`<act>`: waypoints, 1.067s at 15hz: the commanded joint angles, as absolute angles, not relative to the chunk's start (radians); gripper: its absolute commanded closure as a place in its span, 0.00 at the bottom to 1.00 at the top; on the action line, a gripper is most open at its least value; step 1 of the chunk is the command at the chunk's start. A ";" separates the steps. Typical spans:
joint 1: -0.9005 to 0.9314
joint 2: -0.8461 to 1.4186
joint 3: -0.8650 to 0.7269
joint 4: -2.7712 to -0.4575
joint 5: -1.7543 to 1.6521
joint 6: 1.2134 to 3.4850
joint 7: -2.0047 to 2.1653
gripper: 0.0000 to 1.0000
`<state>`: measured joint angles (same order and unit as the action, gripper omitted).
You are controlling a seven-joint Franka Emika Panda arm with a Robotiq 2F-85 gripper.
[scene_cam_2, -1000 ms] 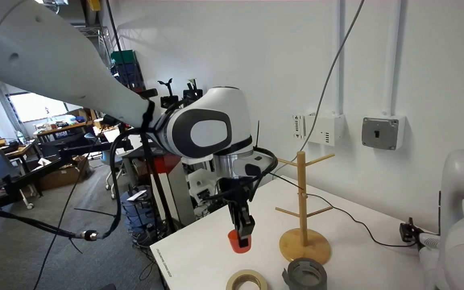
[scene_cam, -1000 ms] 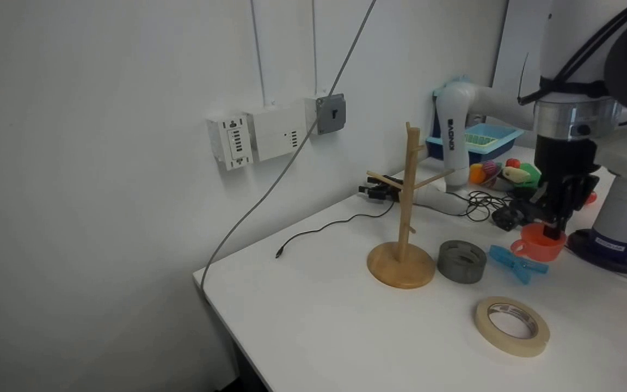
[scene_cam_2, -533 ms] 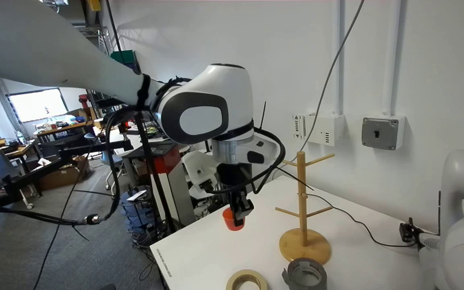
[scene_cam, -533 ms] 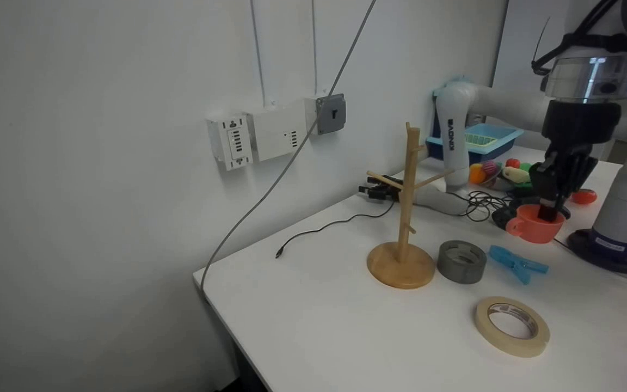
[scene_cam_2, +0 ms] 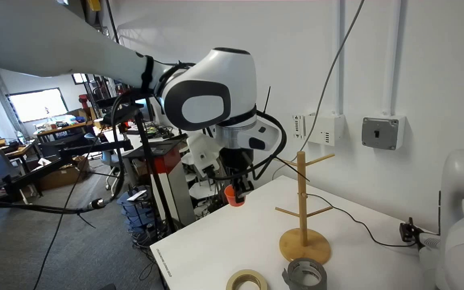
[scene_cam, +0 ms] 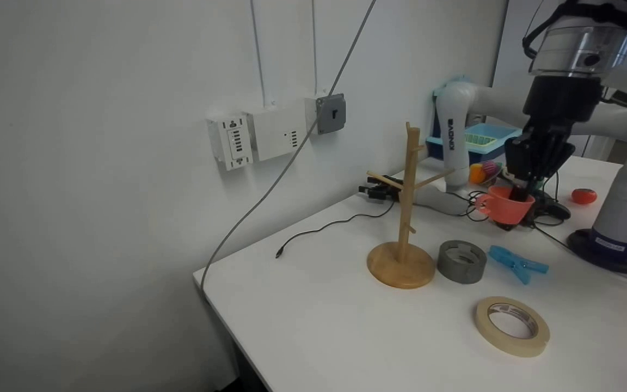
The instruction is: Hang the orange cup on the stand
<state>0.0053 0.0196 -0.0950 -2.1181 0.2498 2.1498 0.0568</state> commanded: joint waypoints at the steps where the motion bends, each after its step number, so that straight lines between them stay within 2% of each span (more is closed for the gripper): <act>1: -0.016 0.021 -0.076 -2.110 0.250 2.148 0.063 0.95; 8: -0.018 0.045 -0.076 -2.067 0.228 2.123 0.104 0.99; 16: -0.035 0.083 -0.082 -1.920 0.264 1.940 0.170 0.99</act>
<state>-0.0124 0.0491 -0.0903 -2.0088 0.2447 2.0241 0.1457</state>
